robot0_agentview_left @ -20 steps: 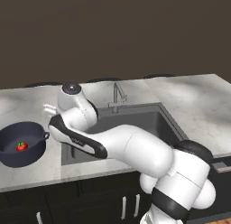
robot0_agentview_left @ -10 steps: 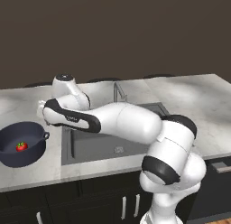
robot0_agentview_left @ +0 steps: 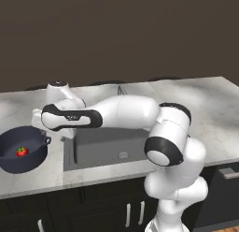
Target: Dump the tomato from the pot into the sink. Then turn on the water and wash the tomato. Then turn off the water and put the tomato back in the pot.
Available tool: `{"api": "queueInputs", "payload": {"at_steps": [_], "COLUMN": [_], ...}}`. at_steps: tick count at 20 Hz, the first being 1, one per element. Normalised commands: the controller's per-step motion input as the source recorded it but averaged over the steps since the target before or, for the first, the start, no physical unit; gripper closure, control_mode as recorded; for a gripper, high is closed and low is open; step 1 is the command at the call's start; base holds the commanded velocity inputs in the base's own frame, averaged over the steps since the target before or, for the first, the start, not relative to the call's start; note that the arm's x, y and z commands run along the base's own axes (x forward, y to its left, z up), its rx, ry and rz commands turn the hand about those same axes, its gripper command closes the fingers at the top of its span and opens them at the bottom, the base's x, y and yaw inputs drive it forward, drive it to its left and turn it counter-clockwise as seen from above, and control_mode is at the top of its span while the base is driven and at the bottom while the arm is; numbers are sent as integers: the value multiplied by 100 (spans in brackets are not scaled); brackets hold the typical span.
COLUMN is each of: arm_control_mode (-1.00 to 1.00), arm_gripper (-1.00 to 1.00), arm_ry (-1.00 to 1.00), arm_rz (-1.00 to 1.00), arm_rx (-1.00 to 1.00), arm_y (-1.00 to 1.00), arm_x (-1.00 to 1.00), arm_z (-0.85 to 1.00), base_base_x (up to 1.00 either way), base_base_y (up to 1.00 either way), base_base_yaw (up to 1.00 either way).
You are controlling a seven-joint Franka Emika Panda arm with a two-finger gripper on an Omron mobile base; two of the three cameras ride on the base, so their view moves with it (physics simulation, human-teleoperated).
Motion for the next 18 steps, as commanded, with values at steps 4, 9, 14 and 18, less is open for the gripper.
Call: {"api": "queueInputs", "payload": {"at_steps": [4, 9, 14, 18], "arm_control_mode": [-100, -100, -100, -100], "arm_gripper": [-100, -100, -100, -100], "arm_ry": [0, -1, 0, 0], "arm_rz": [-1, -2, -2, -2], "arm_rx": [0, 0, 0, 0], "arm_y": [15, 11, 8, 10], "arm_x": [5, 17, 27, 27], "arm_z": [-33, -26, -17, -18], "base_base_x": [0, 0, 0, 0], "base_base_y": [0, 0, 0, 0], "base_base_yaw": [0, 0, 0, 0]}}
